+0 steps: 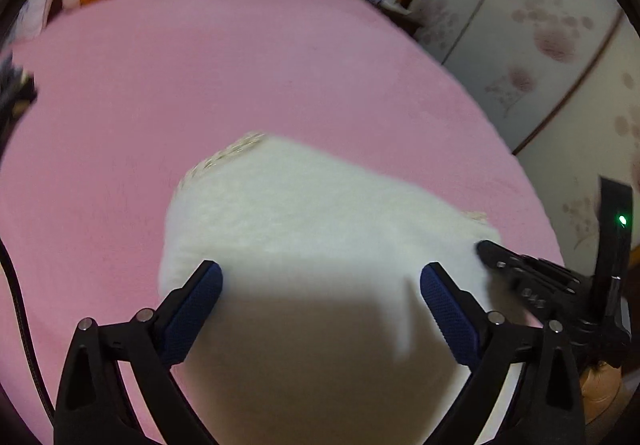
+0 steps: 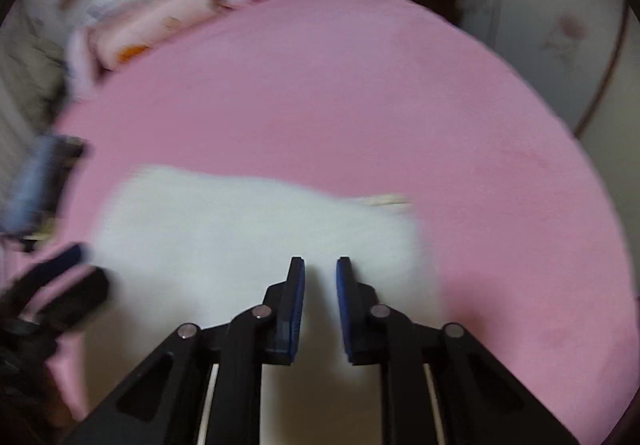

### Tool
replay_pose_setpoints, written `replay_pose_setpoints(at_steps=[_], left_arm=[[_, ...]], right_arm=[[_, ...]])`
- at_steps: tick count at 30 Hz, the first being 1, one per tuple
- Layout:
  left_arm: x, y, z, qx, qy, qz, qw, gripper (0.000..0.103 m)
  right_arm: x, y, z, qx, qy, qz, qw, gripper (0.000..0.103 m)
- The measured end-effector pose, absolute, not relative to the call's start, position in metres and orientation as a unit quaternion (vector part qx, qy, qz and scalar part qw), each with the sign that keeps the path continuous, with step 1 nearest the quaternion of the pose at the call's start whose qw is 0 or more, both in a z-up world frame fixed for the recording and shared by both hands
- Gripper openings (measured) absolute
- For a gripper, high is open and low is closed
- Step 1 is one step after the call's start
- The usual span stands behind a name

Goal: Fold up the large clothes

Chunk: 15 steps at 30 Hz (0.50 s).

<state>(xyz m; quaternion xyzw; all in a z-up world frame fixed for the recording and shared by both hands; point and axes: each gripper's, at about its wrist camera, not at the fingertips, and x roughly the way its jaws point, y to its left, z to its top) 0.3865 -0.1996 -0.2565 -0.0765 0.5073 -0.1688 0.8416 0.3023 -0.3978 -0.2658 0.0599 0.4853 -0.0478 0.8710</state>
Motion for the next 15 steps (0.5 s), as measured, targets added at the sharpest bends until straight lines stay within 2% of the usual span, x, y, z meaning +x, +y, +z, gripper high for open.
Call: replay_pose_setpoints(at_steps=[2, 6, 9, 12, 13, 14, 15], left_arm=[[0.391, -0.19, -0.267, -0.087, 0.513, -0.143, 0.842, 0.097], [0.391, -0.178, -0.282, -0.102, 0.531, -0.127, 0.832, 0.097], [0.38, -0.183, -0.267, -0.052, 0.527, -0.118, 0.84, 0.097], [0.361, -0.184, -0.233, -0.032, 0.528, -0.134, 0.838, 0.097], [0.352, -0.182, -0.218, -0.035, 0.527, -0.137, 0.838, 0.098], [0.345, -0.179, -0.207, -0.037, 0.526, -0.138, 0.839, 0.098], [0.335, -0.175, -0.19, -0.042, 0.522, -0.142, 0.84, 0.099]], right_arm=[[0.298, -0.421, -0.277, 0.114, 0.48, -0.025, 0.869, 0.0], [0.296, -0.41, -0.275, 0.09, 0.475, -0.03, 0.875, 0.0], [0.292, -0.403, -0.258, 0.082, 0.485, -0.034, 0.87, 0.0], [0.276, -0.4, -0.224, 0.12, 0.485, -0.023, 0.866, 0.008], [0.268, -0.4, -0.212, 0.131, 0.479, -0.02, 0.868, 0.018], [0.263, -0.395, -0.201, 0.138, 0.473, -0.021, 0.87, 0.035], [0.248, -0.395, -0.186, 0.143, 0.467, -0.026, 0.872, 0.042]])
